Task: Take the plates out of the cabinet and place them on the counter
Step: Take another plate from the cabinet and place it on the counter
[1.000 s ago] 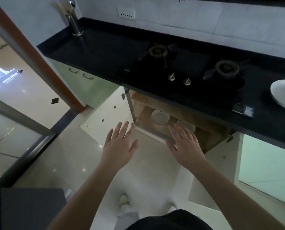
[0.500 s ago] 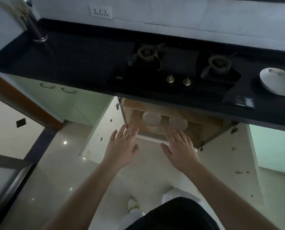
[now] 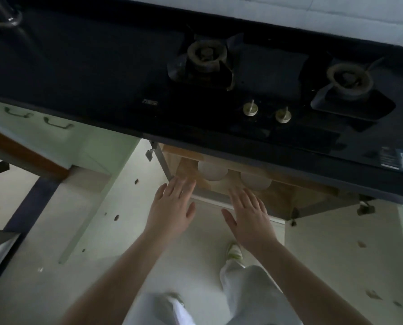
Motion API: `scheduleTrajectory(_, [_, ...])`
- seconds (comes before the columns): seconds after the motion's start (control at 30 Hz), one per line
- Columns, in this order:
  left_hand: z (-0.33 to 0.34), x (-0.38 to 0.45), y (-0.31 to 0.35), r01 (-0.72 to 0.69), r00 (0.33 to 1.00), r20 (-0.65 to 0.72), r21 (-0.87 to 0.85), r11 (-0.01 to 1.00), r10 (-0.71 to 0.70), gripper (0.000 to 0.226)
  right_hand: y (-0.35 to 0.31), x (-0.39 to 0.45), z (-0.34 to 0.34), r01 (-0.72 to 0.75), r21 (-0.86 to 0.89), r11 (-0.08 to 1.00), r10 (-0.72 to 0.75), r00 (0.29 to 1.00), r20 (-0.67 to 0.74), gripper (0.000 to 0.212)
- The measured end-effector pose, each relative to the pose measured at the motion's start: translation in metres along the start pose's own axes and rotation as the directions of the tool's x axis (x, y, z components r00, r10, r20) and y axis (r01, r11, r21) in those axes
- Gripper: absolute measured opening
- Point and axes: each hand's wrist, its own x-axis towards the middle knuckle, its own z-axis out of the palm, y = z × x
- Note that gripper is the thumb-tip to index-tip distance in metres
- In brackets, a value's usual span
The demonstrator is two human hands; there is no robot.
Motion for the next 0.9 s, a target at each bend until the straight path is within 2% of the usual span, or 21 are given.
scheduleTrajectory(0.27, [0.134,0.08,-0.026,0.031,1.0,-0.004,-0.045,0.999,-0.031,0.06,0.043,0.109,0.122,0.047,-0.058,0.997,-0.043,0.997,0.071,0.062])
scheduleTrajectory(0.4, [0.208,0.114,-0.043,0.067,0.998,-0.009,-0.056,0.996,-0.068,0.059,0.07,0.161,0.181,0.025,-0.103,0.994,-0.021,0.999,0.043,0.071])
scheduleTrajectory(0.6, [0.308,0.161,-0.061,0.071,0.997,-0.006,-0.062,0.996,-0.072,0.067,0.115,0.235,0.255,0.074,-0.209,0.975,-0.078,0.997,-0.013,0.065])
scheduleTrajectory(0.7, [0.352,0.192,-0.073,0.085,0.994,0.068,-0.042,0.996,-0.082,0.071,0.142,0.28,0.279,0.069,-0.219,0.973,-0.07,0.998,0.004,0.059])
scheduleTrajectory(0.9, [0.423,0.247,-0.086,0.118,0.992,0.069,-0.125,0.985,-0.109,0.062,0.189,0.355,0.334,0.041,-0.204,0.978,-0.052,0.997,-0.052,0.057])
